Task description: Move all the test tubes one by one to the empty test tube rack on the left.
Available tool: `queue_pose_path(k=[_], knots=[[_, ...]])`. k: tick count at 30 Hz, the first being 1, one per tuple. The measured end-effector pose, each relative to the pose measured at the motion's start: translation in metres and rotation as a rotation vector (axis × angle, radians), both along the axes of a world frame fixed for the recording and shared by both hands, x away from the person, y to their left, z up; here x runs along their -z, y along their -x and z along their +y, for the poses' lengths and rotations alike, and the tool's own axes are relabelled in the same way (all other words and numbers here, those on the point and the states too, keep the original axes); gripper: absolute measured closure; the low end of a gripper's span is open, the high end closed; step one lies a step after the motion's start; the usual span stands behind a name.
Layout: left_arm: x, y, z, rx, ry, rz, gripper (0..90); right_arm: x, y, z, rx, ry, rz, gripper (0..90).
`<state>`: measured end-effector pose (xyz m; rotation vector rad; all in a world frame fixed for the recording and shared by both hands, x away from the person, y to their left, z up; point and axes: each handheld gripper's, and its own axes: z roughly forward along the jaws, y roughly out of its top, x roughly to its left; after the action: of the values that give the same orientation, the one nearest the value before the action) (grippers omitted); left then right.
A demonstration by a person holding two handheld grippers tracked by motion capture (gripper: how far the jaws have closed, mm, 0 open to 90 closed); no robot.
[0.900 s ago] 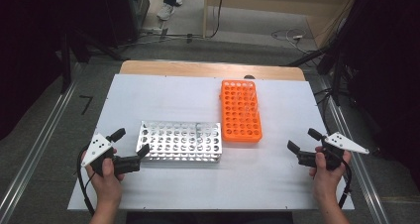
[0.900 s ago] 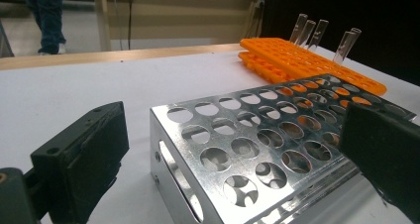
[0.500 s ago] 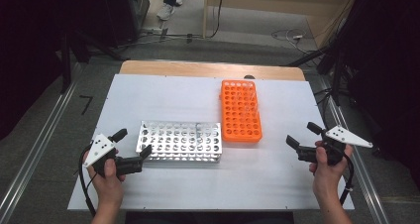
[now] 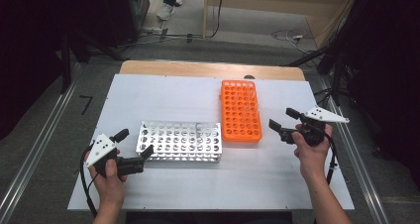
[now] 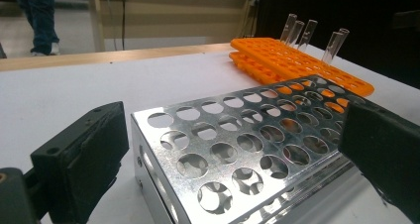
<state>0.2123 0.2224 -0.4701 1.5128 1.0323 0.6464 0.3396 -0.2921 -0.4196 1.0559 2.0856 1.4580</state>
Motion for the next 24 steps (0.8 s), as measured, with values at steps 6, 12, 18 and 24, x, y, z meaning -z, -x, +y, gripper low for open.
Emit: queue_pose_path(k=[6, 12, 18, 24], knots=[[0.001, 0.0, -0.001, 0.005, 0.002, 0.009, 0.0, 0.012, -0.027, 0.015, 0.021, 0.043, 0.061, 33.5], [0.002, -0.002, -0.001, 0.007, 0.005, 0.011, 0.0, 0.024, -0.044, 0.024, 0.054, 0.083, 0.08, 51.3], [0.001, -0.002, 0.0, 0.006, 0.006, 0.012, 0.0, 0.034, -0.054, 0.033, 0.02, 0.095, 0.102, 60.1], [0.001, -0.001, -0.001, 0.012, 0.004, 0.011, 0.0, 0.045, -0.06, 0.042, -0.004, 0.111, 0.126, 64.1]])
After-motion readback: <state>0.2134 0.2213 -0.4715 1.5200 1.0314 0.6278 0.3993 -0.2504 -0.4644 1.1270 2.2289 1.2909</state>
